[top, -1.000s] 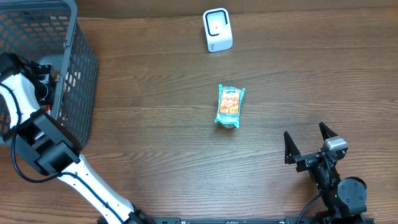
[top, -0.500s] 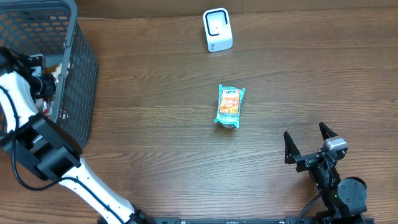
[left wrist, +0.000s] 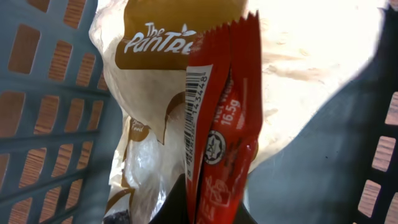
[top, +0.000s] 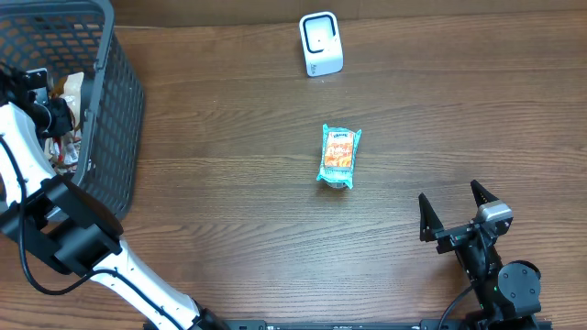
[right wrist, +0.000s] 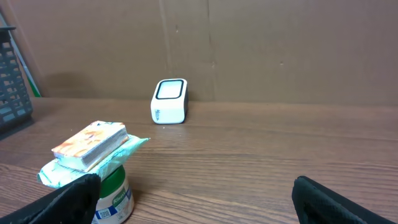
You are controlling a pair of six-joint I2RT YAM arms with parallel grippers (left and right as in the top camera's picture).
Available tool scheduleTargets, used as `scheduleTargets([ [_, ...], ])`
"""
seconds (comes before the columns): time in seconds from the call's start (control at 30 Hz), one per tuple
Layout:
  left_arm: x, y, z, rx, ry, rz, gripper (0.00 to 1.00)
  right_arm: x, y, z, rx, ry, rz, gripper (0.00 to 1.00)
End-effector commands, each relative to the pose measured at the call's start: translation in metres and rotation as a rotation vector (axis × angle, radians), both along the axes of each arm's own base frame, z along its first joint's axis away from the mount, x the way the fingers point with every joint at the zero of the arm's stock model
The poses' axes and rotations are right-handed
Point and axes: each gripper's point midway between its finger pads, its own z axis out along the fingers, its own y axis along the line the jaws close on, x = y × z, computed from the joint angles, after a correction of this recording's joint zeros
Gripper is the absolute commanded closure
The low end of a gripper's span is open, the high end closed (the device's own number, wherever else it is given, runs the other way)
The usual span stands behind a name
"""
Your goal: Scan the item barcode
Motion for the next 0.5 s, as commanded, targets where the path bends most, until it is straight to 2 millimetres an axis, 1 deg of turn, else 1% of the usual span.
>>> scheduleTargets([
  [0.0, 0.001, -0.001, 0.035, 0.027, -0.069, 0.034, 0.96, 0.0, -0.001, -0.002, 0.004, 0.0, -0.005, 0.0],
  [0.1, 0.001, -0.002, 0.061, 0.046, -0.126, 0.065, 0.96, 0.0, -0.001, -0.002, 0.004, 0.0, -0.005, 0.0],
  [0.17, -0.001, -0.003, 0.084, 0.069, -0.171, 0.079, 0.96, 0.0, -0.001, -0.002, 0.004, 0.0, -0.005, 0.0],
  [0.27, -0.004, -0.005, 0.11, 0.1, -0.218, 0.083, 0.96, 0.0, -0.001, -0.002, 0.004, 0.0, -0.005, 0.0],
  [0.3, -0.004, -0.005, 0.113, 0.105, -0.222, 0.083, 0.95, 0.0, -0.001, -0.002, 0.004, 0.0, -0.005, 0.0],
  [0.37, -0.006, -0.006, 0.113, 0.112, -0.21, 0.067, 0.94, 0.0, -0.001, -0.002, 0.004, 0.0, -0.005, 0.0],
  [0.43, -0.007, -0.007, 0.101, 0.1, -0.176, 0.051, 0.93, 0.0, -0.001, -0.002, 0.004, 0.0, -0.005, 0.0],
  [0.47, -0.008, -0.007, 0.092, 0.086, -0.156, 0.049, 0.93, 0.0, -0.001, -0.002, 0.004, 0.0, -0.005, 0.0],
])
